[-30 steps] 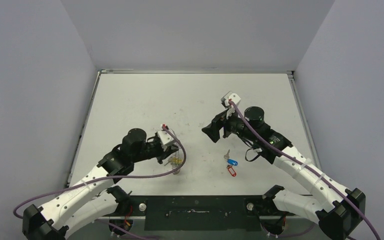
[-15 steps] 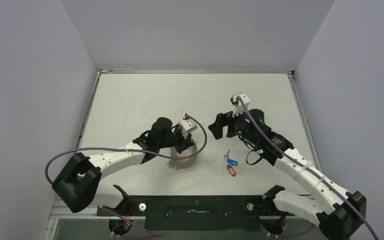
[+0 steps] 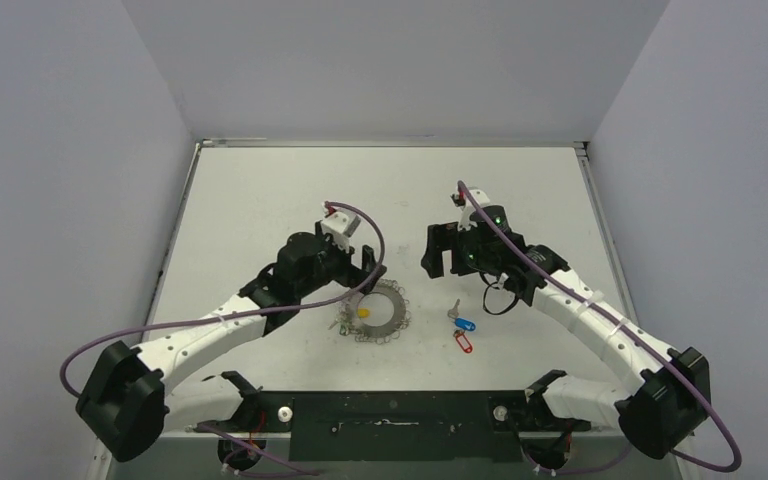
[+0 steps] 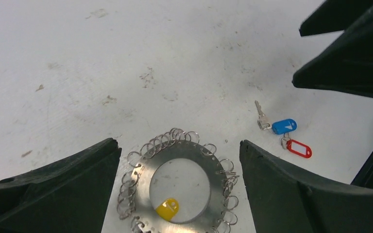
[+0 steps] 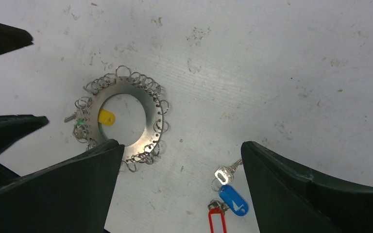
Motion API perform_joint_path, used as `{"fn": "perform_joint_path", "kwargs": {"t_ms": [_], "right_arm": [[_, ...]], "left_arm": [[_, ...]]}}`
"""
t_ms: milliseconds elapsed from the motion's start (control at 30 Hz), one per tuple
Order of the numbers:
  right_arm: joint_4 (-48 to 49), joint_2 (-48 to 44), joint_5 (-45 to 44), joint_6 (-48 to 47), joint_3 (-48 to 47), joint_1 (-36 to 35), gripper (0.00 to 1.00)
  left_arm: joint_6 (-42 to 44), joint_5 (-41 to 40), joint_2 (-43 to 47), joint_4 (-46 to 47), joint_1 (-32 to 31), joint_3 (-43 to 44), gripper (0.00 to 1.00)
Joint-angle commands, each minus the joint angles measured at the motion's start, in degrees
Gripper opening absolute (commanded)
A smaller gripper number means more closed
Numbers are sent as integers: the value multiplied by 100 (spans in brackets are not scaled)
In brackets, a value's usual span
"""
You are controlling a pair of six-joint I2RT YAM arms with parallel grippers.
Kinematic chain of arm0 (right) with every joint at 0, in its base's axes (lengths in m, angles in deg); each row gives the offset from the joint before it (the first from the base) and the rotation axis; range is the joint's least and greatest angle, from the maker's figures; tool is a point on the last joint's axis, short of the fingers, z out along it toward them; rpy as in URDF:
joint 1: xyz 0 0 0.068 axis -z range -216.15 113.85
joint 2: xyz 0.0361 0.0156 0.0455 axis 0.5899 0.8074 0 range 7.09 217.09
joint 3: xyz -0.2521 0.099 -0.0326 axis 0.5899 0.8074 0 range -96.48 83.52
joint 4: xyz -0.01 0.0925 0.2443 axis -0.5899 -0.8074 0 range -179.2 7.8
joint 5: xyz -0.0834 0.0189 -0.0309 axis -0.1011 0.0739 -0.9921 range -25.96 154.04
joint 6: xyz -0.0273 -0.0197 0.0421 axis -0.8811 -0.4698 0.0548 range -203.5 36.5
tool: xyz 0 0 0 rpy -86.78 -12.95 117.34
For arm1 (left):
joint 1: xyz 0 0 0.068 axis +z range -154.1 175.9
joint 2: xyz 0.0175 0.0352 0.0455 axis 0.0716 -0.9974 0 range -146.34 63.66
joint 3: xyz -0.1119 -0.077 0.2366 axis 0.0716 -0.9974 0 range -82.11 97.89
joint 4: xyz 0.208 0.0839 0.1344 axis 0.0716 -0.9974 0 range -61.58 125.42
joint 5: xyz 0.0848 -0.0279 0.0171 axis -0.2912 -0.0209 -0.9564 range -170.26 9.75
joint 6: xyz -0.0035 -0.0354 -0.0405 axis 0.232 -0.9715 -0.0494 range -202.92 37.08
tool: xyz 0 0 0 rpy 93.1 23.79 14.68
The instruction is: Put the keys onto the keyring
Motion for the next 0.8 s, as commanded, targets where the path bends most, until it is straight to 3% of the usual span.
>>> {"fn": "perform_joint_path", "kwargs": {"t_ms": [0, 133, 300, 500, 767], "right_arm": [[-346, 214, 46, 229, -376, 45, 97], [-766, 702, 519, 231, -599, 49, 97], [-938, 1152, 956, 289, -665, -64, 93], [-1239, 1596, 860, 218, -889, -506, 89], [-1408, 2562, 1025, 439, -1121, -685, 75]], "left_arm": [[-1321, -844, 760, -1445, 293, -55, 93], [-2086, -510, 1183, -2415, 739, -312, 97], [-2740, -61, 1600, -2983, 1076, -763, 97], [-2927, -4, 1689, -3401, 1126, -908, 97], [-2866, 285, 1065, -3398, 1155, -769, 97]]}}
